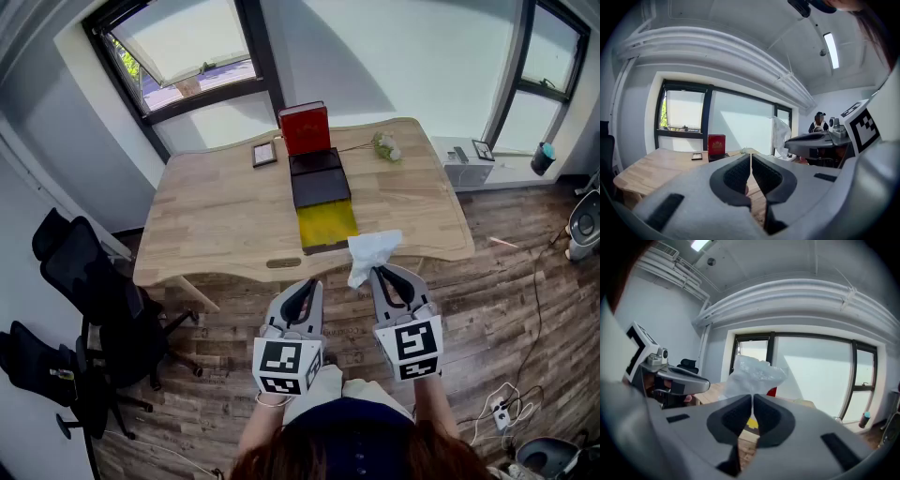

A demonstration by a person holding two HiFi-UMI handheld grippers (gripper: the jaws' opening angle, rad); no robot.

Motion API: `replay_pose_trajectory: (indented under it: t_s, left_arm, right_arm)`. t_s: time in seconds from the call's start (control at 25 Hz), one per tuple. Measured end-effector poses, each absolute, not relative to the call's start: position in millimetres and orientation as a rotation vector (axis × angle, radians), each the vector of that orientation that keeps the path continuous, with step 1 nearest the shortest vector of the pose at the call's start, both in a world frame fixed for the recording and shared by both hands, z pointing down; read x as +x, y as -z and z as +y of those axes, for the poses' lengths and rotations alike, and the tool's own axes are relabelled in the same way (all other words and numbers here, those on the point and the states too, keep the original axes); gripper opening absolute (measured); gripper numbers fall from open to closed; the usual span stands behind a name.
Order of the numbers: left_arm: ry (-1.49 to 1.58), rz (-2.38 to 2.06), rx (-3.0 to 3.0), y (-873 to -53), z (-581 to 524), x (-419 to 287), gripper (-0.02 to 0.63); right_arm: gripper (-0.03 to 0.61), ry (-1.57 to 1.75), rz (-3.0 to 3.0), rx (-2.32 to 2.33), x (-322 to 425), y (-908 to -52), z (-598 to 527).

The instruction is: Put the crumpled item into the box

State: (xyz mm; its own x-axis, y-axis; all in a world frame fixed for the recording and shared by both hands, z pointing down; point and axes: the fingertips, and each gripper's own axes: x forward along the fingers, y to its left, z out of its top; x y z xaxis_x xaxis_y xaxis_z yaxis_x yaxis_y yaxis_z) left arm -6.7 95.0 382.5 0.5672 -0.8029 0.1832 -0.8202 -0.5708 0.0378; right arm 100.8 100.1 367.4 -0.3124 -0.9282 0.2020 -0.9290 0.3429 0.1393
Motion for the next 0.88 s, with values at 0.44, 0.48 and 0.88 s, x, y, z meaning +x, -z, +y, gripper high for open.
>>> replay_pose_trajectory:
  t_s: [0.44, 0.48, 0.88]
  left_arm:
    - [-0.210, -1.376, 2.690, -380.8, 86.8, -10.2, 0.034]
    - [-0.209, -1.372, 2.691, -381.2, 85.0, -10.8, 0.034]
    - [-0.206, -1.354, 2.682, -387.8, 53.3, -23.0, 0.034]
  right_arm:
    - [0.034, 0.016, -2.354, 1.687, 91.6, -367.2, 91.9]
    - [0.034, 0.009, -2.352, 1.687, 91.0, -368.4, 89.9]
    - [0.034, -0.026, -2.322, 1.698, 85.6, -377.8, 59.4]
